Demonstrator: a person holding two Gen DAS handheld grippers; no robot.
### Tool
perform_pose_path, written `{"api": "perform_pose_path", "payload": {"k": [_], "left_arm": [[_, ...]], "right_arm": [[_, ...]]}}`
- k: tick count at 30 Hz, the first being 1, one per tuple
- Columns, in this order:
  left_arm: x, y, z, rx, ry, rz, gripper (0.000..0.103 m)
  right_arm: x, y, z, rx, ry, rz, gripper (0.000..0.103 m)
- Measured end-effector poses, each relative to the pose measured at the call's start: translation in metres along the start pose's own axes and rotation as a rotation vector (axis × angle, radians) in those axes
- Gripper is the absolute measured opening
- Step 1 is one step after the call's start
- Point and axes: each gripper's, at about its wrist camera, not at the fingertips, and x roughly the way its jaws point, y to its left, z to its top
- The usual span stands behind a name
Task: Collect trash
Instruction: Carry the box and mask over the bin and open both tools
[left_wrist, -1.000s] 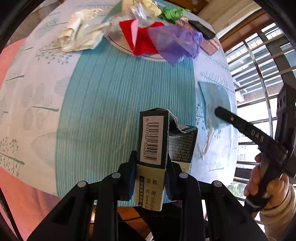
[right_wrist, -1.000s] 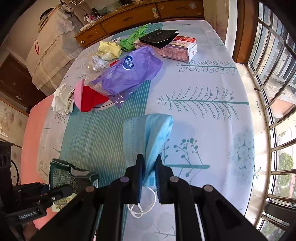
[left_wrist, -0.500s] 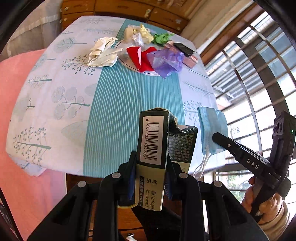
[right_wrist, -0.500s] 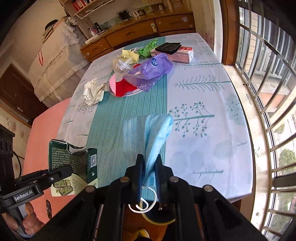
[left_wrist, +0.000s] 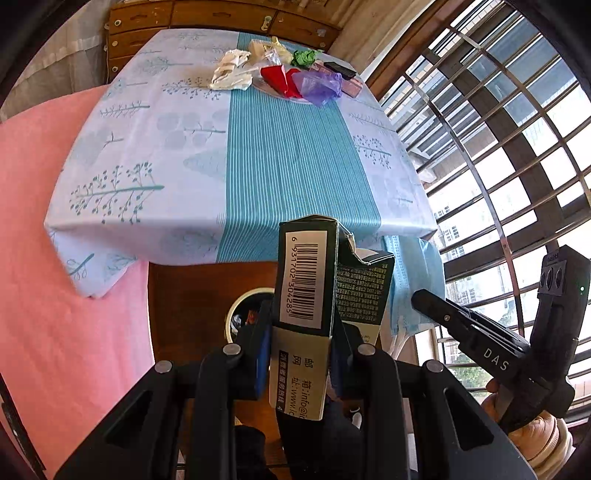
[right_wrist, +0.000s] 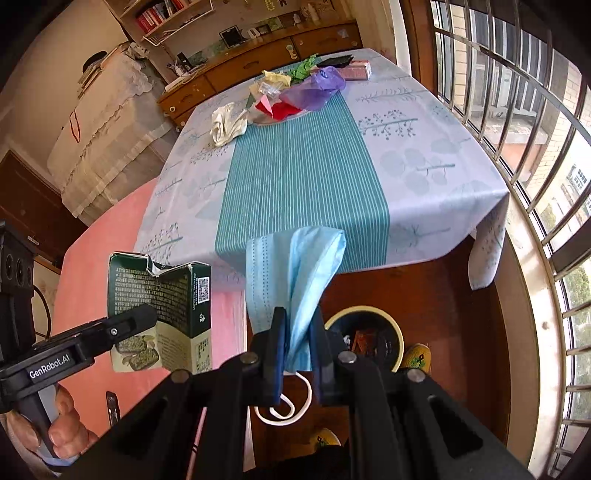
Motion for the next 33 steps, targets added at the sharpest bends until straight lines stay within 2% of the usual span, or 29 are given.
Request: {"api": "perform_pose_path", "payload": {"k": [6, 11, 20, 26, 33], "left_arm": [[0.001, 0.002, -0.033, 0.005, 0.051, -0.032, 0.024], [0.016, 0.000, -0.053, -0.002, 0.089, -0.045, 0.024], [0.060, -0.012, -0.074, 0.025, 0.138, 0.002, 0.024], [0.125, -0.009, -0.083, 0.012, 0.180, 0.041, 0.024], [0.254, 0.010, -0.107, 0.010, 0.243, 0.072, 0.024]], "right_arm": [[-0.004, 0.004, -0.042, 0.024, 0.069, -0.043, 0.012], [-0.002, -0.005, -0.061, 0.065, 0.107, -0.069, 0.012], [0.028, -0.035, -0.084, 0.117, 0.154, -0.075, 0.012], [0.090, -0.081, -0.095, 0.179, 0.187, -0.058, 0.012], [0.203, -0.148, -0.117, 0.204, 0.234, -0.037, 0.012]]}}
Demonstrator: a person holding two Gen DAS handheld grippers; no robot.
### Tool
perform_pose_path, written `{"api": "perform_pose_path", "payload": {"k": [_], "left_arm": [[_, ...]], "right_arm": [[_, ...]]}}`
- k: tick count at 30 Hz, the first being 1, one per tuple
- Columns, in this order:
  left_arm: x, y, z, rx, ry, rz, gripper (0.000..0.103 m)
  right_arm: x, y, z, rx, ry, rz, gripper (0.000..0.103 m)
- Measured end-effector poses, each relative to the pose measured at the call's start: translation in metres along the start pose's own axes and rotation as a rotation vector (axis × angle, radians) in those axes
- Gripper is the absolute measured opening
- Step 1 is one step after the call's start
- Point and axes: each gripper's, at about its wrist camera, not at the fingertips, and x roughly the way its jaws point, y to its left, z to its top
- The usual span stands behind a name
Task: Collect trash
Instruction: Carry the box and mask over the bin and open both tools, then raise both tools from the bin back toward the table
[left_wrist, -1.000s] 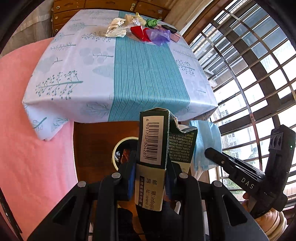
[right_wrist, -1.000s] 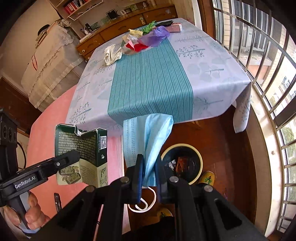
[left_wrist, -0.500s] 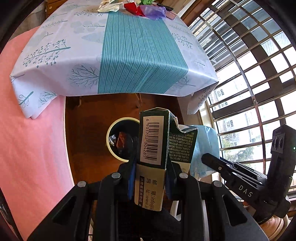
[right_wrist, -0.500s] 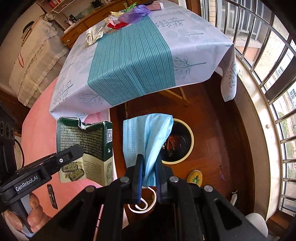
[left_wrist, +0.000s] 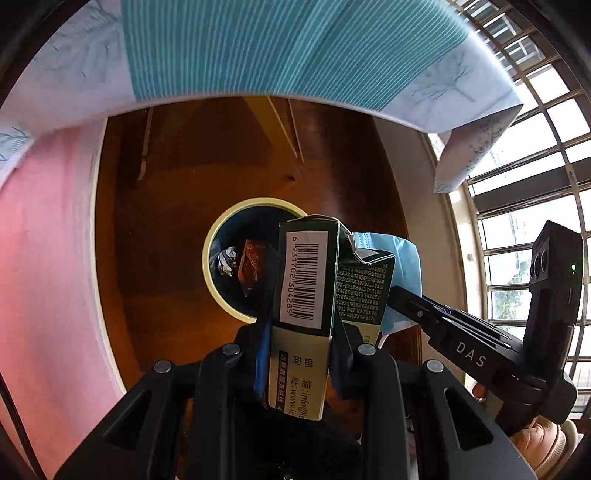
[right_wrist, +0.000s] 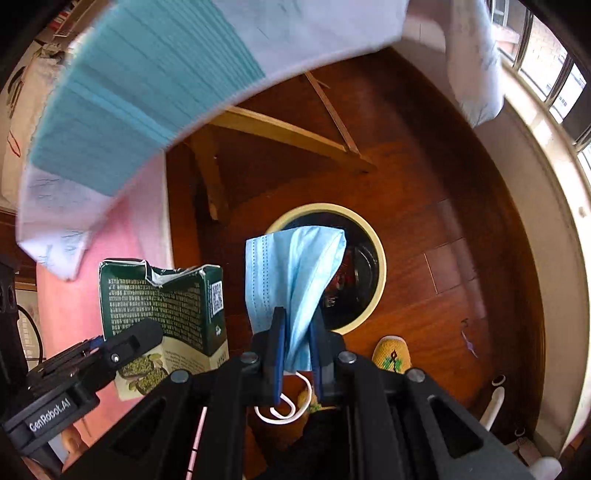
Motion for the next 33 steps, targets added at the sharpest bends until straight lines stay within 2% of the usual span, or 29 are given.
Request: {"api": "perform_pose_path", "payload": {"k": [4, 7, 8, 10, 11, 12, 16, 20, 24, 29, 33], "left_arm": [[0.078, 0.012, 0.007, 0.000, 0.018, 0.029, 0.024], [0.127, 0.021, 0.016, 0.014, 0.016, 0.083, 0.027], [0.139, 0.024, 0.018, 0.019, 0.014, 0.093, 0.031], [0.163, 0.033, 0.023, 0.023, 0.017, 0.101, 0.069], [0.173, 0.037, 0.026, 0.021, 0.019, 0.091, 0.074], [0.182, 0.042, 0.027, 0.015, 0.023, 0.082, 0.074], [0.208, 0.062, 0.033, -0.040, 0.086, 0.084, 0.074], [0.210, 0.074, 0.031, -0.103, 0.074, 0.081, 0.074], [0.197, 0.081, 0.028, -0.108, 0.033, 0.121, 0.074], [0.172, 0.082, 0.029, -0.129, 0.020, 0.149, 0.074], [0.133, 0.076, 0.030, -0.159, -0.022, 0.165, 0.074]], "right_arm": [[0.069, -0.028, 0.011, -0.007, 0.021, 0.001, 0.012], [0.115, -0.042, 0.020, -0.034, 0.030, 0.003, 0.014], [0.128, -0.046, 0.022, -0.044, 0.028, 0.002, 0.018], [0.151, -0.051, 0.026, -0.066, 0.040, -0.017, 0.034], [0.162, -0.053, 0.028, -0.076, 0.051, -0.023, 0.044], [0.170, -0.054, 0.029, -0.082, 0.061, -0.027, 0.046], [0.191, -0.062, 0.031, -0.091, 0.092, -0.046, 0.047], [0.192, -0.065, 0.031, -0.065, 0.088, -0.045, 0.047], [0.187, -0.065, 0.032, -0.033, 0.077, -0.046, 0.047], [0.169, -0.053, 0.037, -0.039, 0.059, -0.045, 0.047], [0.141, -0.036, 0.041, -0.058, 0.039, -0.044, 0.047]]}}
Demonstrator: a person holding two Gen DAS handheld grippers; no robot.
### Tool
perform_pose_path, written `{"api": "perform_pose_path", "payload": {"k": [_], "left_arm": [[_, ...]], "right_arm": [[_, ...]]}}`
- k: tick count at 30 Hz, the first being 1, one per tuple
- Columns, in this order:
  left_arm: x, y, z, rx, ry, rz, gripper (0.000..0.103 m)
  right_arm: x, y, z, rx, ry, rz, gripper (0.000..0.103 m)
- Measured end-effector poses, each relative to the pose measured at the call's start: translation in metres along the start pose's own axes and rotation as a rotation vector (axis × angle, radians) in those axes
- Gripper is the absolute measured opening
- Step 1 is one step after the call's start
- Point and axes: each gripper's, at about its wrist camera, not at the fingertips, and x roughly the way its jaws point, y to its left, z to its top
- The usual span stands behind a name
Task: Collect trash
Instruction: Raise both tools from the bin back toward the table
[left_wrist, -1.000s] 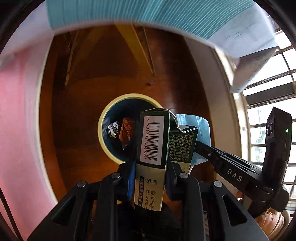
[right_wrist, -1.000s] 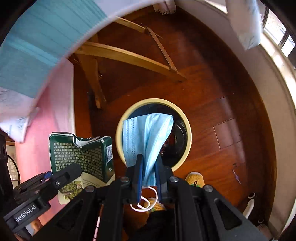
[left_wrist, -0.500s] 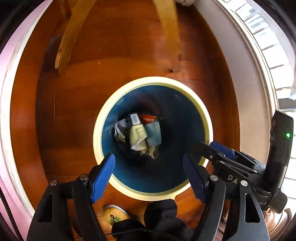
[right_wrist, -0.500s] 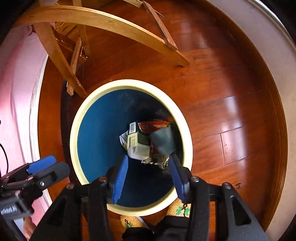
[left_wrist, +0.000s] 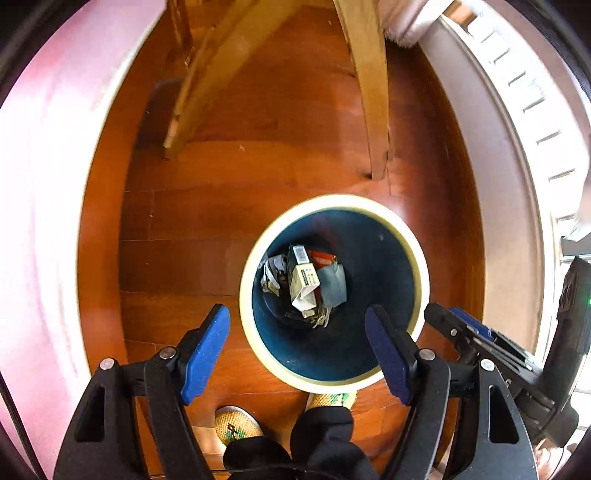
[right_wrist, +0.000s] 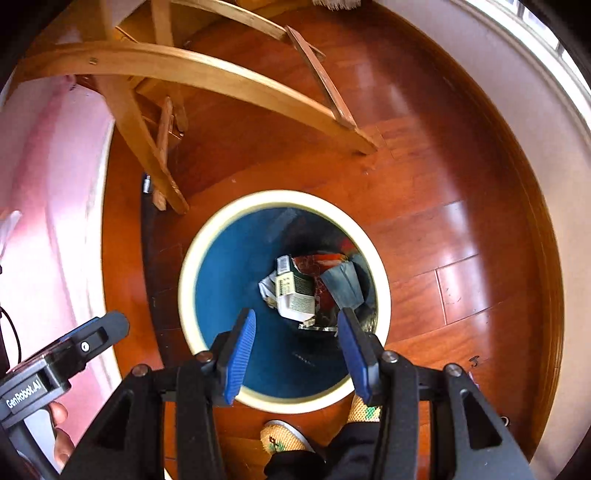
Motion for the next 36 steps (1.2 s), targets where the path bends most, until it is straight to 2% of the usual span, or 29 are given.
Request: {"api": "perform_pose_path", "payload": {"k": [4, 8, 10, 14, 17, 19, 26, 33, 36], "left_arm": [[-0.055, -0.004, 0.002, -0.032, -0.045, -0.008, 0.074], [-0.119, -0.011, 0.003, -0.051, -0.085, -0.020, 0.074], [-0.153, -0.016, 0.003, -0.041, -0.118, -0.010, 0.074], [-0.221, -0.027, 0.003, 0.001, -0.173, 0.007, 0.074], [-0.273, -0.035, 0.000, 0.010, -0.223, 0.047, 0.074], [-0.302, -0.038, 0.000, -0.001, -0.230, 0.039, 0.074], [-0.388, -0.041, -0.003, -0.051, -0.292, 0.002, 0.074], [-0.478, -0.054, 0.003, -0.046, -0.410, -0.021, 0.074], [-0.504, -0.058, 0.010, -0.045, -0.456, -0.045, 0.074]], "right_arm": [[-0.047, 0.017, 0.003, -0.009, -0.025, 0.009, 0.047], [-0.106, 0.037, 0.006, -0.060, -0.066, 0.028, 0.054], [-0.138, 0.045, 0.006, -0.083, -0.092, 0.034, 0.054], [-0.200, 0.061, 0.003, -0.118, -0.142, 0.065, 0.062], [-0.245, 0.072, 0.001, -0.157, -0.182, 0.089, 0.062], [-0.271, 0.079, 0.000, -0.182, -0.209, 0.100, 0.062], [-0.353, 0.101, 0.007, -0.261, -0.288, 0.154, 0.062], [-0.424, 0.136, 0.024, -0.397, -0.379, 0.188, 0.062], [-0.451, 0.147, 0.034, -0.439, -0.427, 0.202, 0.062]]}}
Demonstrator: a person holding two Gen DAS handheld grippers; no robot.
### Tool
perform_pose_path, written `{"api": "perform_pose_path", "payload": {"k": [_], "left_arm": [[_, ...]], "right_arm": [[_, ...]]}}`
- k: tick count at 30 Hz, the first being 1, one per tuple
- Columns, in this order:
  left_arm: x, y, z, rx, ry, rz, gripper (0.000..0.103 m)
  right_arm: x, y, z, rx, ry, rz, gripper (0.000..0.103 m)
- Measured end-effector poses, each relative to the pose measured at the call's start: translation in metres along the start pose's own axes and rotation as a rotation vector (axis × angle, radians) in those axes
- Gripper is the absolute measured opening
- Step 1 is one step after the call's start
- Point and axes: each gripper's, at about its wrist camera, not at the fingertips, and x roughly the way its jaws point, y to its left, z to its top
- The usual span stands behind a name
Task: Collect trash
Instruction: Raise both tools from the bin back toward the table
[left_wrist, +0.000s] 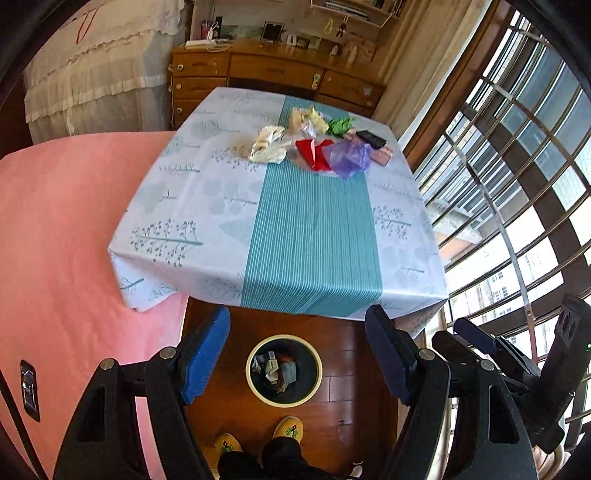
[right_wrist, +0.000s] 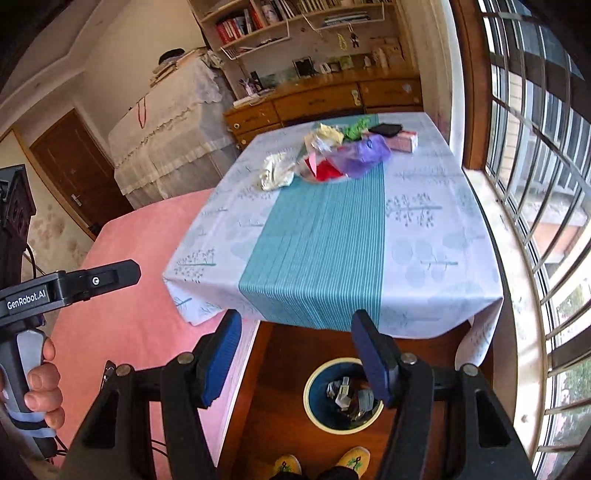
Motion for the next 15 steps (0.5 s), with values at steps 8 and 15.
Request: {"api": "perform_pose_path", "payload": {"k": [8, 15], "left_arm": [[-0.032, -0.022, 0.036, -0.028, -0.135, -0.012, 0.078], [-0.020, -0.033, 0.065, -0.035, -0.157, -0.032, 0.082]], "right_arm": [[-0.018, -0.002, 0.063, -0.074, -0.121, 0.029, 0.062], [-0.005, -0.016, 0.102, -0.060, -0.118, 0.007, 0.062]]}}
